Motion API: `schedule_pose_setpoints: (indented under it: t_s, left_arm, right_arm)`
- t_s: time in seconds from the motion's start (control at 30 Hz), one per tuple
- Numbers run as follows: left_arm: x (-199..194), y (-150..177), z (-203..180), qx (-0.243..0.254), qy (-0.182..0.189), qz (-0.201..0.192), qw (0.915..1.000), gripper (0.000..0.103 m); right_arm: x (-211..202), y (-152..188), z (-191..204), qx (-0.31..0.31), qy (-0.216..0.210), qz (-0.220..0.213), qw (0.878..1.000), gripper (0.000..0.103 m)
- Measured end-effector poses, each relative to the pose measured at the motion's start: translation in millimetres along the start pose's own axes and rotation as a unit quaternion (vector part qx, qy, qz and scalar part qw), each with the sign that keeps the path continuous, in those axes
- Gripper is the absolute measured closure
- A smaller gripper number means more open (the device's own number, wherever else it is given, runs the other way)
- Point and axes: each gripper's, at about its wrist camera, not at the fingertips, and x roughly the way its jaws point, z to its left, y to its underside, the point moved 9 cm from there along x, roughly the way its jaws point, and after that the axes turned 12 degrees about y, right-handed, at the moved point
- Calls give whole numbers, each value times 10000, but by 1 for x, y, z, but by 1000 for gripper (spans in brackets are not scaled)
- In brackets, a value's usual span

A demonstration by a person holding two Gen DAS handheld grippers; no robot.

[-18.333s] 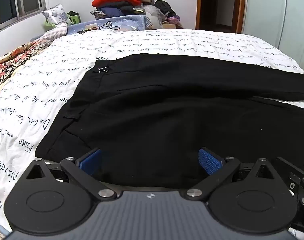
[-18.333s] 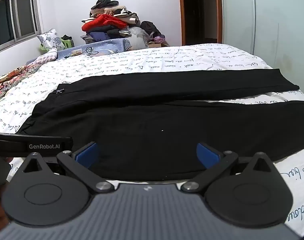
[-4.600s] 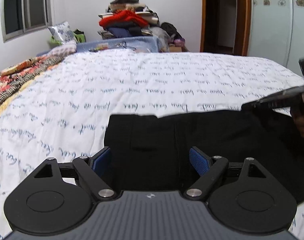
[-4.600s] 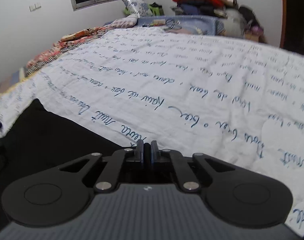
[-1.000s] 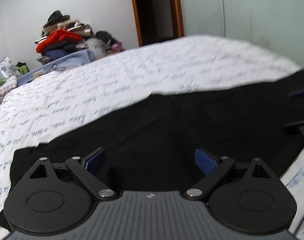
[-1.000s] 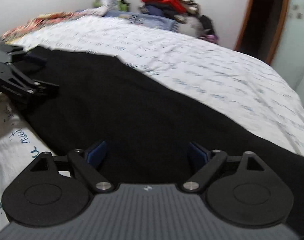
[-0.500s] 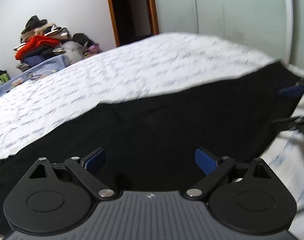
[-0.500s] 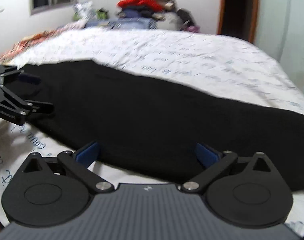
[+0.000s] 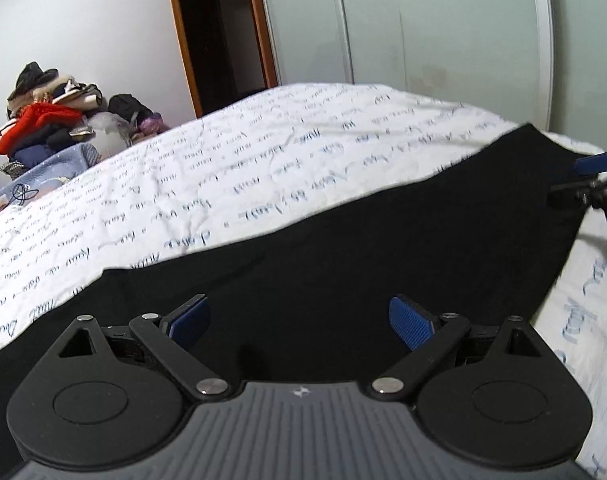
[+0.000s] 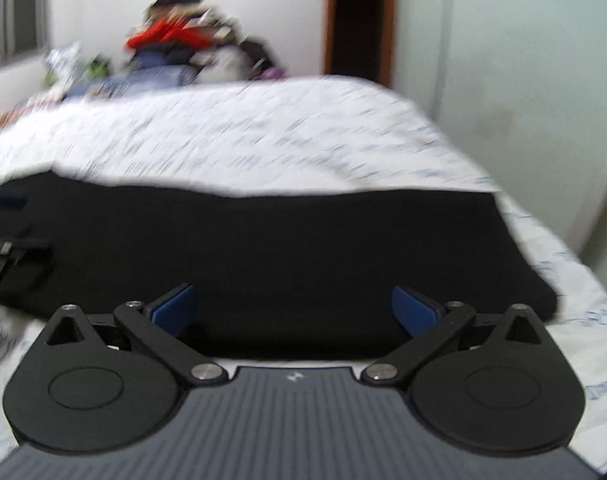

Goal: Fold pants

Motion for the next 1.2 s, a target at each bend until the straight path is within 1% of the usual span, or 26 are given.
schedule_pose_setpoints:
  t_s: [0.03, 0.1, 0.13, 0.17, 0.2, 0.23, 0.3, 0.37, 0.43, 0.47, 0.53, 0.57, 0.6, 0.63, 0.67, 0.7, 0.73, 0.8, 0.83, 0.87, 0.93, 0.97, 1.0, 1.07, 1.2]
  left_arm:
    - [1, -2, -1, -12, -10, -21, 10000, 6]
    - [4, -3, 0, -36, -58, -21, 10000, 6]
    - [5, -1, 2, -32, -98, 0, 9999, 6]
    - [7, 2, 3, -27, -143, 40, 9999, 6]
    - [9, 6, 6, -36, -196, 91, 9998, 6]
    - [11, 10, 8, -64, -232, 147, 9996, 6]
    - [15, 15, 12, -238, -144, 200, 9994, 6]
    - [17, 15, 15, -402, -65, 176, 9990, 6]
    - [19, 17, 16, -437, -55, 161, 9989, 5]
    - [19, 19, 17, -462, -88, 140, 9988, 2]
    - [20, 22, 17, -486, -123, 78, 9987, 1]
    - [20, 24, 17, -488, -126, 50, 9987, 1]
    - [19, 25, 17, -483, -123, 16, 9988, 1]
    - [19, 25, 17, -477, -117, -6, 9988, 1]
    - [19, 26, 17, -487, -105, -15, 9988, 1]
    - [20, 26, 19, -515, -86, -16, 9986, 1]
    - [20, 26, 19, -544, -64, -16, 9985, 1]
    - [21, 26, 21, -608, -16, -22, 9981, 0]
    - [21, 27, 21, -637, 2, -33, 9980, 0]
    - [21, 27, 21, -657, 16, -43, 9978, 0]
    - [21, 27, 21, -661, 17, -44, 9978, 0]
    - [21, 27, 21, -654, 13, -45, 9978, 0]
    - [21, 27, 21, -652, 12, -48, 9979, 0]
    - [21, 28, 21, -659, 18, -54, 9978, 0]
    - [21, 28, 21, -658, 18, -54, 9978, 0]
  right_arm:
    - [2, -4, -11, 131, 99, -28, 9999, 0]
    - [11, -10, -27, 133, 296, -74, 9994, 0]
    - [20, -9, -33, 112, 344, 68, 9993, 0]
    - [29, -2, -38, 110, 384, 340, 9986, 5]
    - [36, 4, -43, 59, 423, 536, 9976, 5]
    - [35, 6, -44, -4, 405, 532, 9978, 5]
    - [29, -3, -46, -57, 421, 407, 9983, 5]
    - [26, -20, -48, -124, 477, 142, 9987, 5]
    - [30, -37, -48, -246, 526, 1, 9983, 6]
    - [34, -42, -46, -316, 470, -28, 9984, 8]
    - [58, -55, -44, -322, 226, 168, 9991, 22]
    - [72, -55, -43, -286, 125, 337, 9989, 34]
    - [87, -54, -45, -311, 105, 518, 9981, 38]
    - [100, -52, -50, -379, 215, 635, 9970, 38]
    - [106, -53, -56, -369, 251, 620, 9971, 38]
    - [109, -55, -64, -219, 256, 604, 9976, 43]
    - [108, -57, -76, -90, 483, 583, 9971, 43]
    - [107, -58, -100, -131, 1351, 505, 9895, 42]
    - [103, -58, -108, -89, 1616, 473, 9857, 42]
    - [93, -58, -115, 45, 1668, 344, 9854, 42]
    - [63, -59, -123, 466, 1714, 0, 9841, 37]
    - [49, -58, -126, 636, 1770, -119, 9821, 32]
    - [35, -54, -130, 841, 1780, -204, 9802, 32]
    - [17, -41, -136, 1263, 1584, -171, 9791, 32]
    - [4, -8, -140, 2163, 1039, 162, 9706, 33]
